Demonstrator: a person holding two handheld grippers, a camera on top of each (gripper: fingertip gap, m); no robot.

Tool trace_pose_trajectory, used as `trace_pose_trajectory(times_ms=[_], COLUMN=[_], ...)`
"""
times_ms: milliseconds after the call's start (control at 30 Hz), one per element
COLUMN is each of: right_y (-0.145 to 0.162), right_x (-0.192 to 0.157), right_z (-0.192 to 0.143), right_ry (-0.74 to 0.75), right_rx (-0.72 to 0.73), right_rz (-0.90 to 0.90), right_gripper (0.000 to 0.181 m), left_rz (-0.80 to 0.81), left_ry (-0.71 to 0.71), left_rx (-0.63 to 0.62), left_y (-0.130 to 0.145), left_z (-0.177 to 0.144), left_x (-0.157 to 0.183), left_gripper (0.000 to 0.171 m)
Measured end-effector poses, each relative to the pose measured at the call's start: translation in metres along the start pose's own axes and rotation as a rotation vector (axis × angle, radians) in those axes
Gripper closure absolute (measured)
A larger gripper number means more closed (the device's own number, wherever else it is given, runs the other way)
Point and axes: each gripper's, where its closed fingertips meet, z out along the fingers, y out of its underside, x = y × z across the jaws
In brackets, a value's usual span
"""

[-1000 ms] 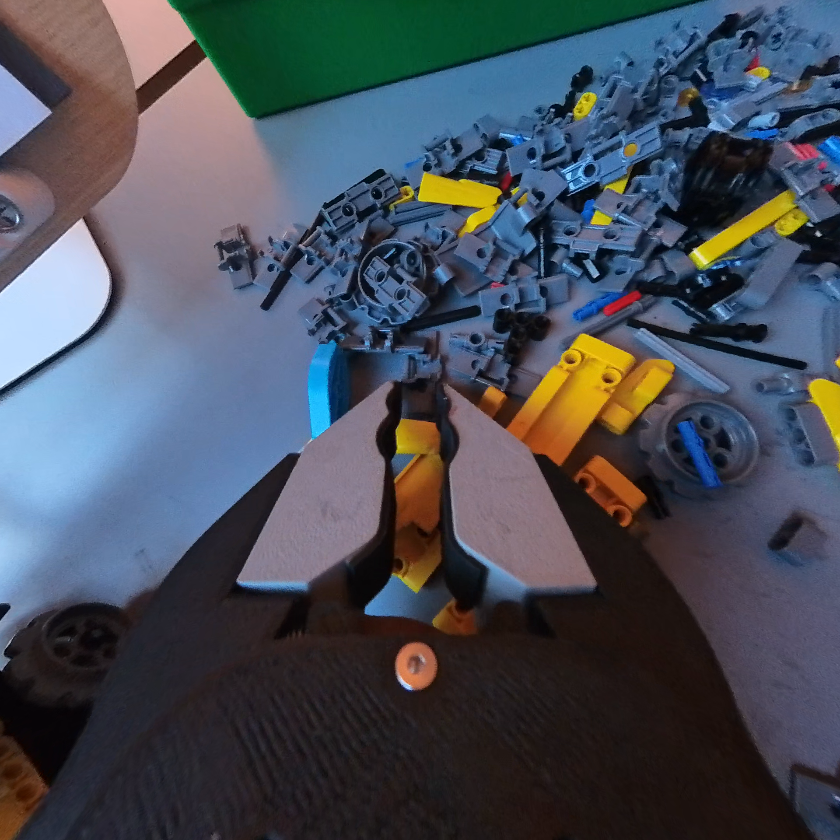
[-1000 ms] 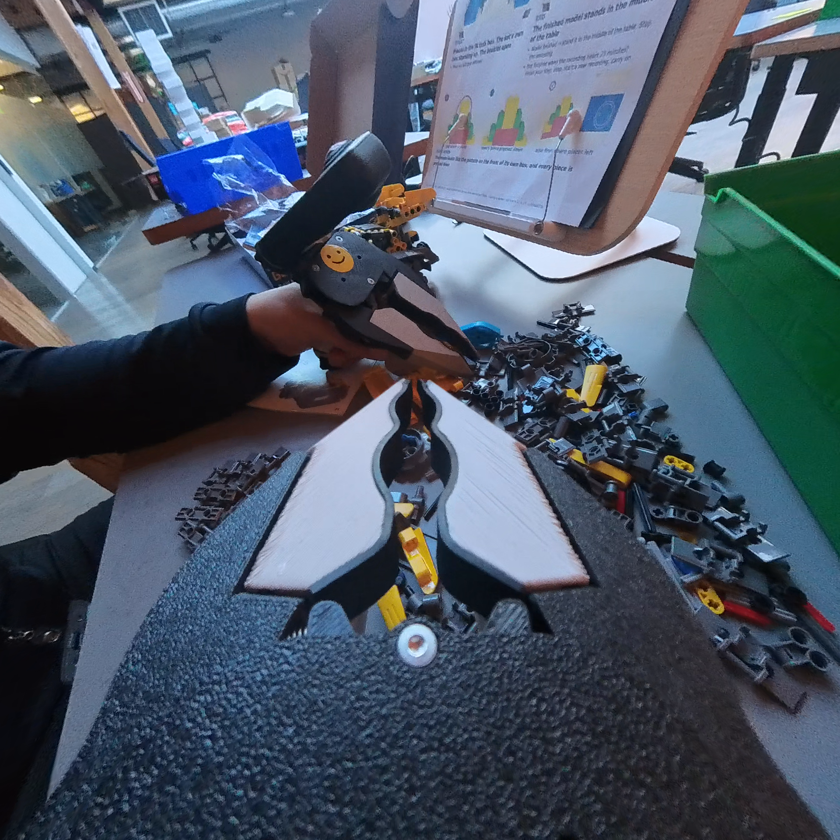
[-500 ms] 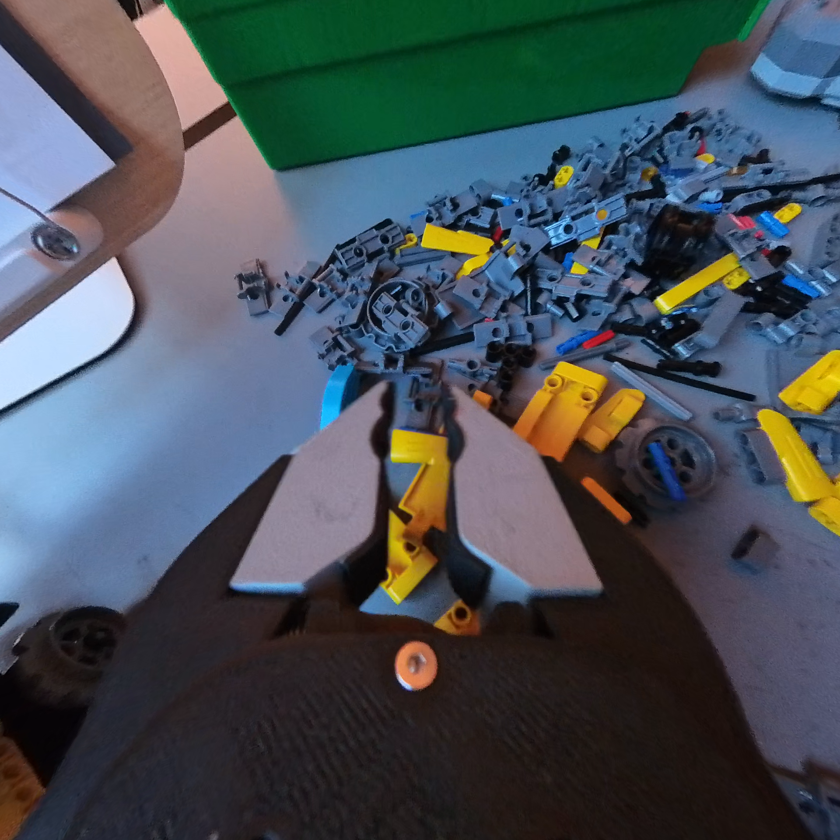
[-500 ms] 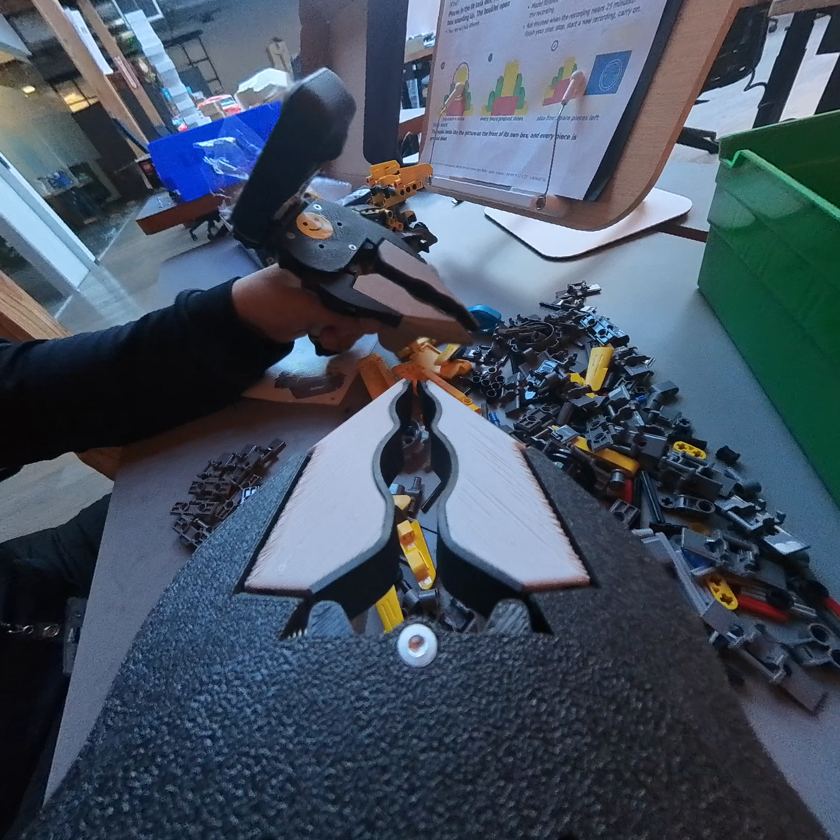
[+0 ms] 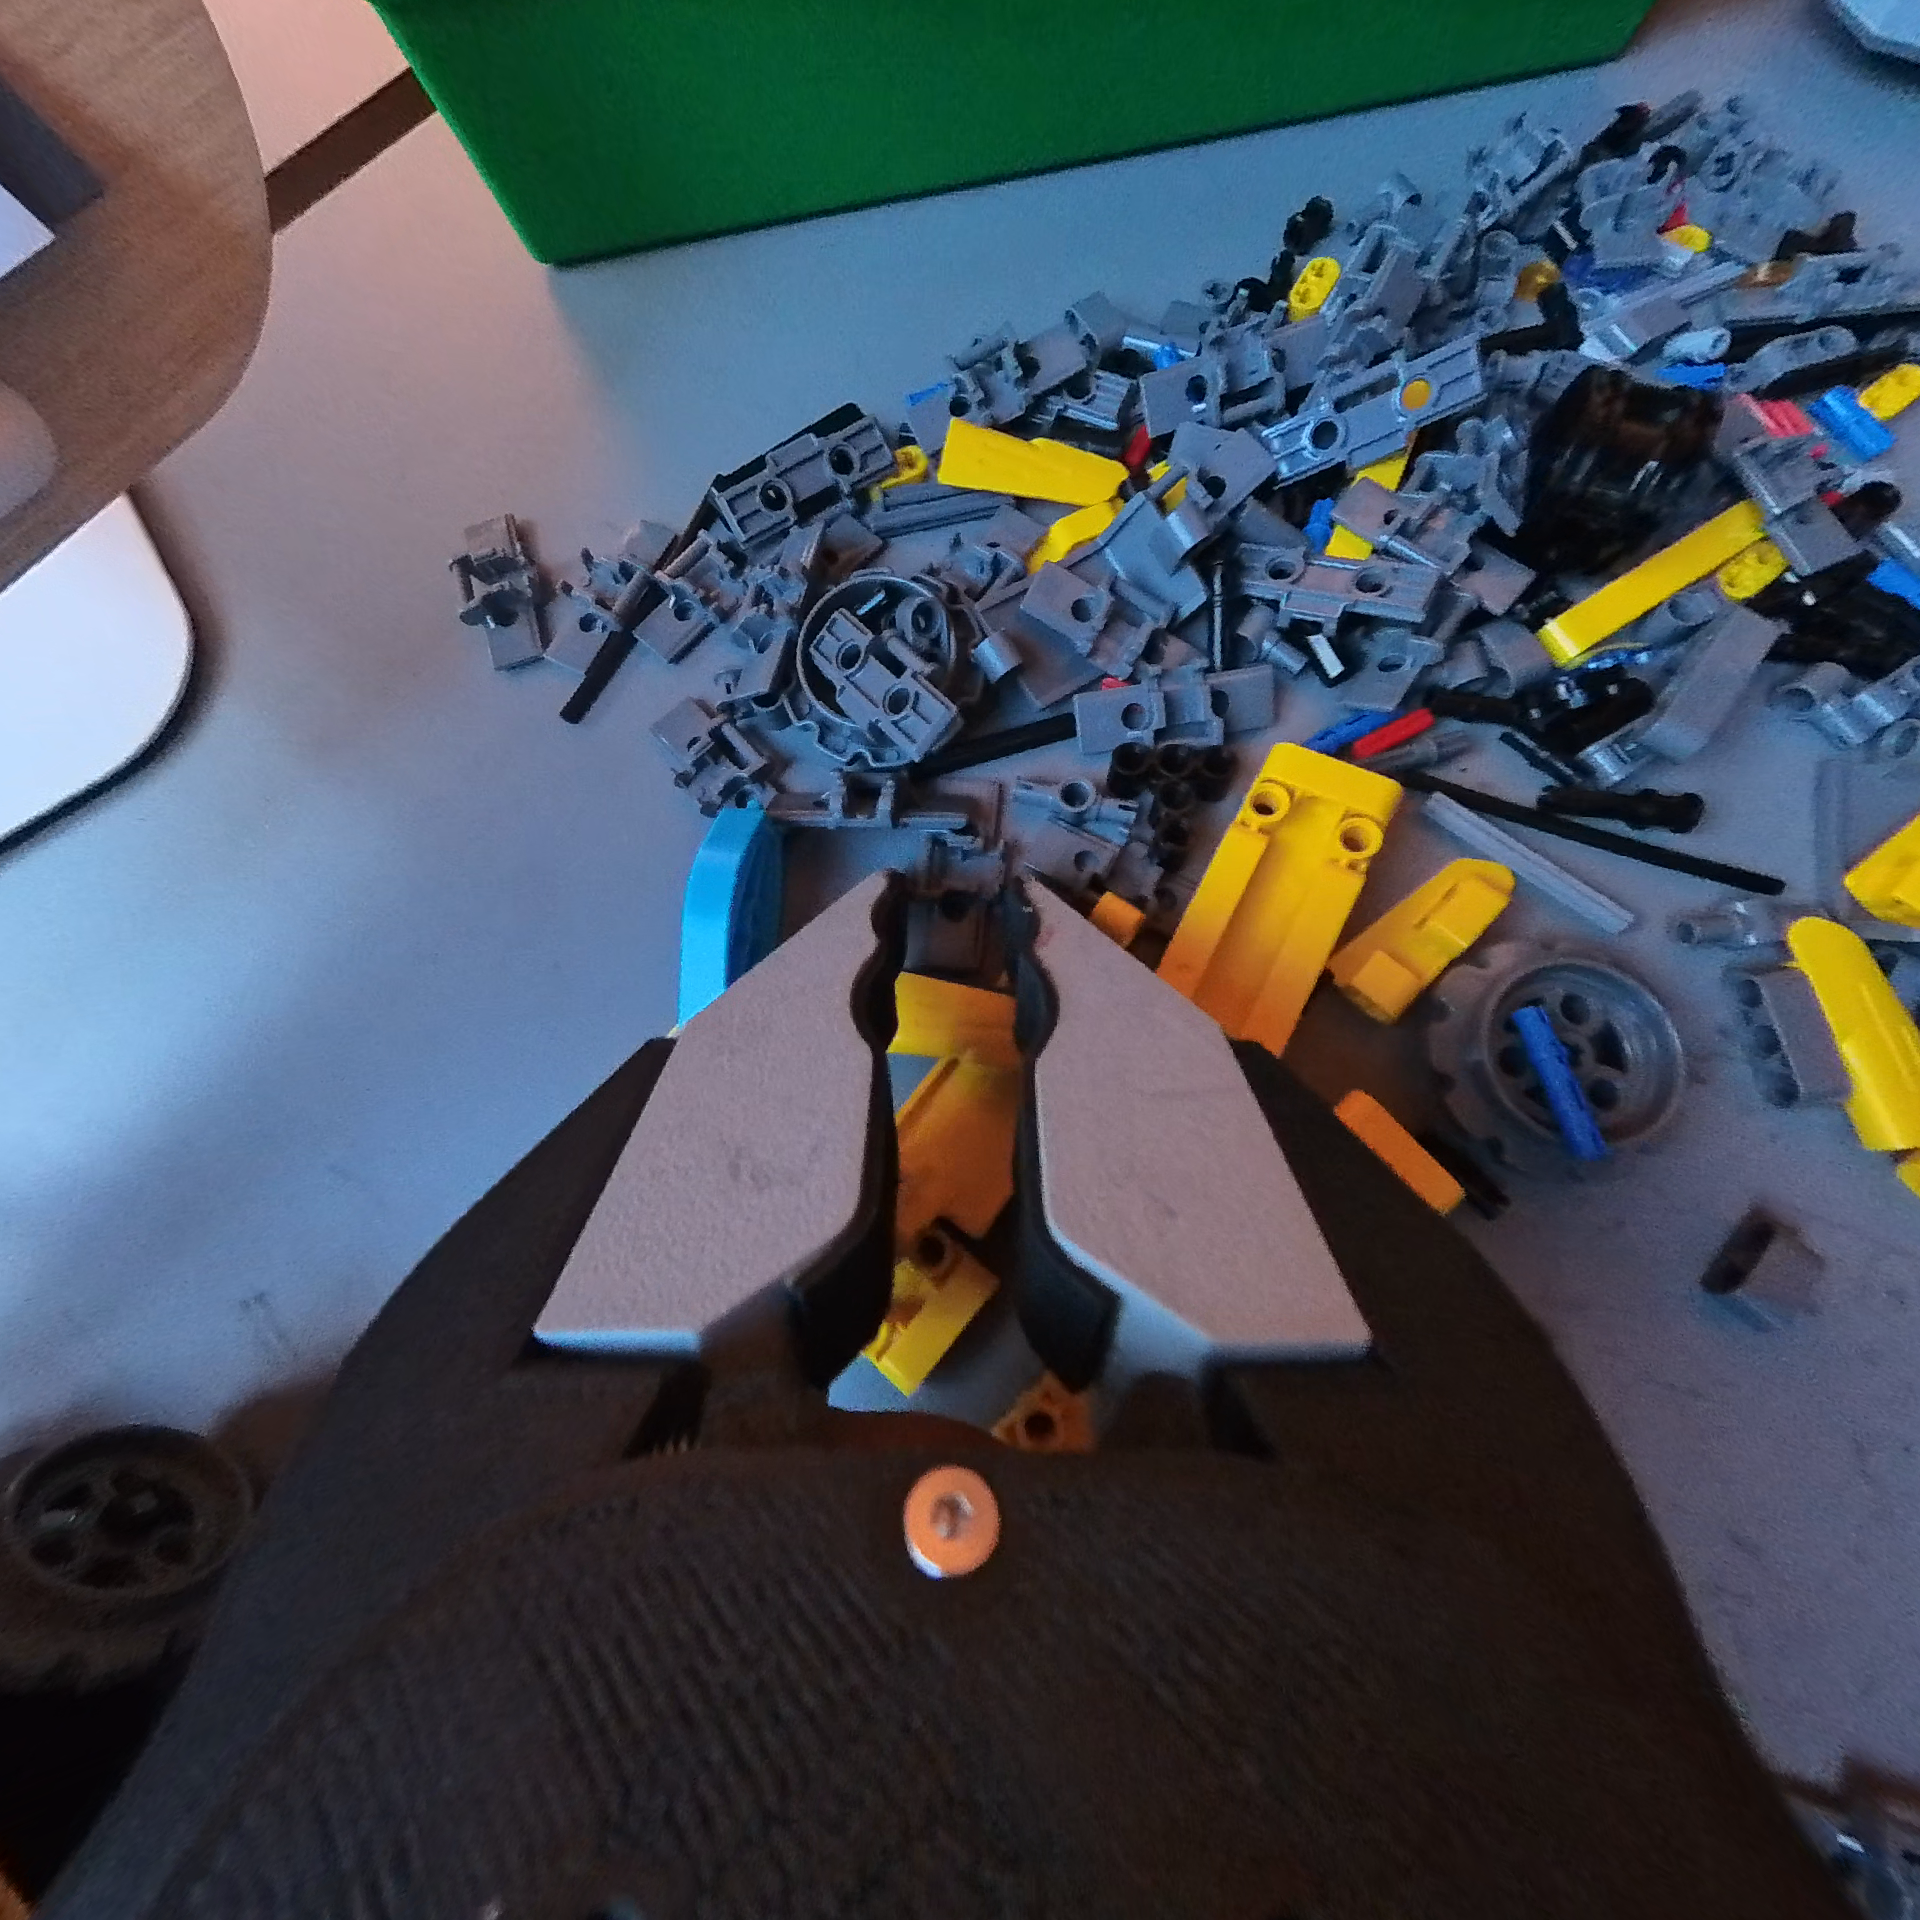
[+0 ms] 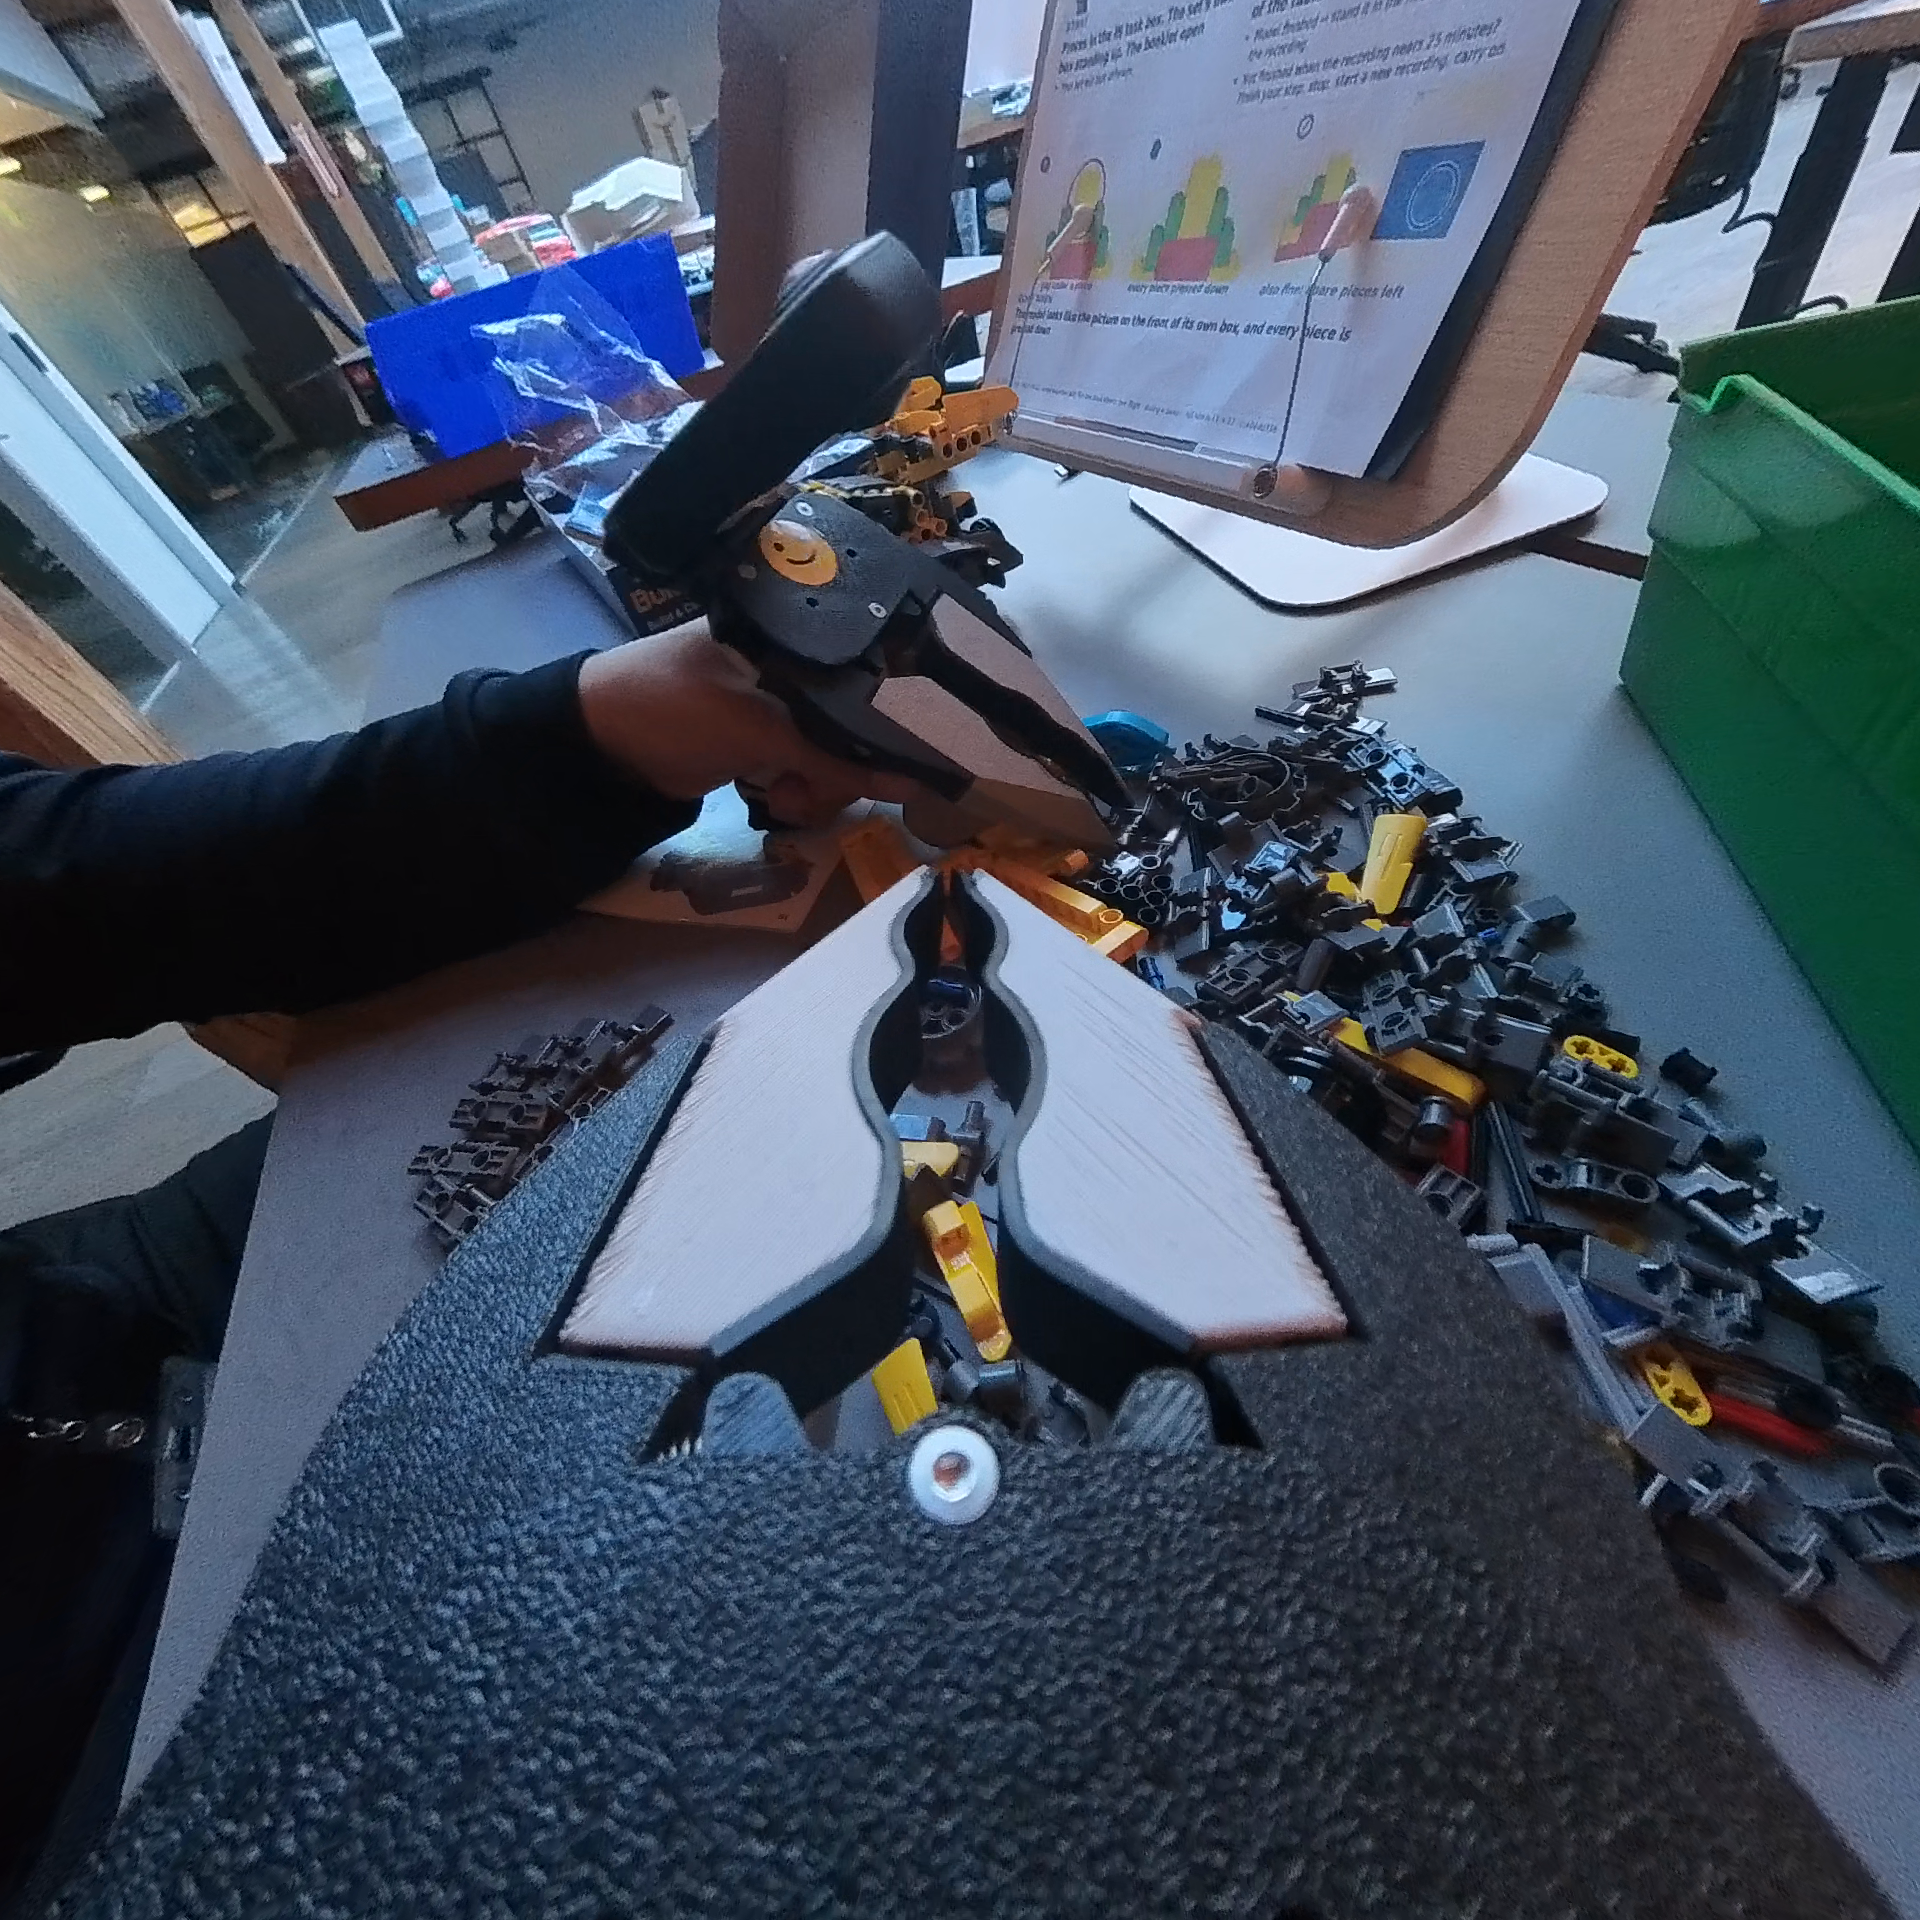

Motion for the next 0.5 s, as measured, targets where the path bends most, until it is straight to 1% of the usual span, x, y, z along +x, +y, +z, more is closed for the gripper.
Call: trace_pose_trajectory(times_ms=[67, 133, 233, 267, 333, 400, 467, 500], right_y=[0.000, 0.000, 0.000, 0.000, 0.002, 0.005, 0.009, 0.010], right_x=[0.001, 0.001, 0.003, 0.003, 0.004, 0.005, 0.005, 0.004], right_z=[0.000, -0.001, -0.002, -0.002, -0.001, 0.002, 0.005, 0.006], right_ry=[0.005, 0.006, 0.008, 0.006, -0.003, -0.013, -0.026, -0.037], right_rx=[0.000, 0.001, 0.001, -0.001, -0.005, -0.013, -0.032, -0.037], right_rz=[0.000, 0.001, 0.011, 0.019, 0.050, 0.091, 0.127, 0.140], right_gripper=[0.179, 0.179, 0.179, 0.178, 0.175, 0.167, 0.160, 0.158], left_rz=[0.028, 0.053, 0.124, 0.167, 0.302, 0.509, 0.671, 0.714], left_ry=[-0.017, -0.022, -0.037, -0.017, 0.038, 0.098, 0.091, 0.085], left_rx=[0.013, 0.051, 0.116, 0.132, 0.196, 0.337, 0.494, 0.527], left_y=[-0.002, -0.010, -0.024, -0.028, -0.037, -0.050, -0.062, -0.066], left_z=[-0.002, -0.007, -0.022, -0.027, -0.038, -0.054, -0.071, -0.075], left_x=[0.001, 0.003, 0.007, 0.013, 0.034, 0.070, 0.099, 0.108], left_gripper=[0.157, 0.157, 0.157, 0.156, 0.157, 0.156, 0.157, 0.157])
